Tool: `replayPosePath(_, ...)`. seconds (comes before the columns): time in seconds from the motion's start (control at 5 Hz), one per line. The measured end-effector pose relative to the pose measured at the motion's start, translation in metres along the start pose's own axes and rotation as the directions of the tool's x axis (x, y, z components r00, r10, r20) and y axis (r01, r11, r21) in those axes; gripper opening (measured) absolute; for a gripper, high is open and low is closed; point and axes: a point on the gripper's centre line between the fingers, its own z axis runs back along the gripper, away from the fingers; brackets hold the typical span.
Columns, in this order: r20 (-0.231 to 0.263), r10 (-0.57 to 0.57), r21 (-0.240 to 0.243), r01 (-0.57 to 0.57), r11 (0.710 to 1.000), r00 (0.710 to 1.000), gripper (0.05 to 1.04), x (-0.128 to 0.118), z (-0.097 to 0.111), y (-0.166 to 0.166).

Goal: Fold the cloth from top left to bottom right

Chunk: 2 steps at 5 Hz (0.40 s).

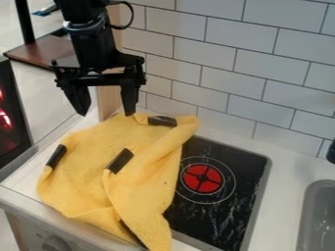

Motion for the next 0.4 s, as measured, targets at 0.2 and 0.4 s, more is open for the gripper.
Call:
replayPosePath(0.2, -0.026, -0.006, 0.001, 0.006, 1.0, 1.0, 0.999, -0.004, -0.006, 0.001)
replayPosePath(0.4, -0.064, -0.089, -0.001, 0.089, 0.996, 0.994, 0.999, 0.007, -0.015, 0.008)
